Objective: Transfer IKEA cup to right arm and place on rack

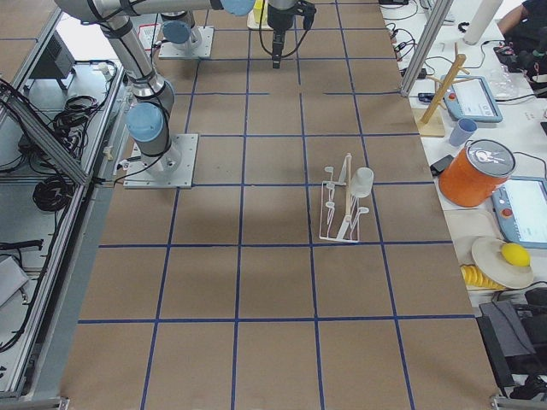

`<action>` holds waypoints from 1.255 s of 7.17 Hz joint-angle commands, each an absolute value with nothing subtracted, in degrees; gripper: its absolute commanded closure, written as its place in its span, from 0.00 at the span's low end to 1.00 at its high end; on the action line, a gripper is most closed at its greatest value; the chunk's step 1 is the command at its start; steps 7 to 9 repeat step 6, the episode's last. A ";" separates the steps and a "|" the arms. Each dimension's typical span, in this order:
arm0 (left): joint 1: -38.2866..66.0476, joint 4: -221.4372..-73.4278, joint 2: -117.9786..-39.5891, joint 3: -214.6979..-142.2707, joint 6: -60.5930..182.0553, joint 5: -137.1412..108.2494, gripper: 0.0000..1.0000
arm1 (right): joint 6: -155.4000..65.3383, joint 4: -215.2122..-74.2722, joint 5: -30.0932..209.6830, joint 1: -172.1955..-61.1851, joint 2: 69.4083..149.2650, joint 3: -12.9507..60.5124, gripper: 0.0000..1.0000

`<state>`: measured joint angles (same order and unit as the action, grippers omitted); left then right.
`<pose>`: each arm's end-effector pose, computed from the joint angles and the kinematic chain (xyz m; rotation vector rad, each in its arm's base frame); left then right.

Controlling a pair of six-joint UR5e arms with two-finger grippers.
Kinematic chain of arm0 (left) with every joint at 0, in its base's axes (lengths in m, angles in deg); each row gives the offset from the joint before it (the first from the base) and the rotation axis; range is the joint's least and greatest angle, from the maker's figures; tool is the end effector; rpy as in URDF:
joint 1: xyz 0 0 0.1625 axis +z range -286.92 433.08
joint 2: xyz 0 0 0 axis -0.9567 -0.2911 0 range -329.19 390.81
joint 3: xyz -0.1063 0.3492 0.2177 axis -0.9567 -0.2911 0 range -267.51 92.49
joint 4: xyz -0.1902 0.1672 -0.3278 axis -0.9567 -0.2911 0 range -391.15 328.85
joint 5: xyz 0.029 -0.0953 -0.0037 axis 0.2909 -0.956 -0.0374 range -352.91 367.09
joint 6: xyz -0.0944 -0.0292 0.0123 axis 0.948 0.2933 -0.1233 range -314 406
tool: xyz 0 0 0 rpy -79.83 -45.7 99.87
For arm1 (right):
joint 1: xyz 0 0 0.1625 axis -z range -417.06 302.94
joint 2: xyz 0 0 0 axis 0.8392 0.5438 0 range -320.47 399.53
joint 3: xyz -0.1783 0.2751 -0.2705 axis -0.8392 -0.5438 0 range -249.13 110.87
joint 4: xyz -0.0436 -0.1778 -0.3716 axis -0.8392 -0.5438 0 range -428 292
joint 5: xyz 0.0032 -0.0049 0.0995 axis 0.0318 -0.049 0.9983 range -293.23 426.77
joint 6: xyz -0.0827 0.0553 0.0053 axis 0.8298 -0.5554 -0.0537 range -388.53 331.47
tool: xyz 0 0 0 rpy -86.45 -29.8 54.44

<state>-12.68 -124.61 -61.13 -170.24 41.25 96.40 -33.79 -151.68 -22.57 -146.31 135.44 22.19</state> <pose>-0.0966 -0.5164 0.5275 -0.0143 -3.1316 0.0525 0.1287 -0.4455 0.5141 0.1644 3.1267 0.0476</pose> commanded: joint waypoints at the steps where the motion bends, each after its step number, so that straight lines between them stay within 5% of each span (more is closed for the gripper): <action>1: -12.71 -124.58 -61.12 -170.22 41.25 96.38 0.00 | -33.80 -152.28 -22.61 -146.27 135.86 22.02 0.00; 9: -12.70 -124.32 -61.74 -169.95 41.25 96.21 0.00 | -33.80 -152.46 -22.17 -146.18 135.77 21.58 0.00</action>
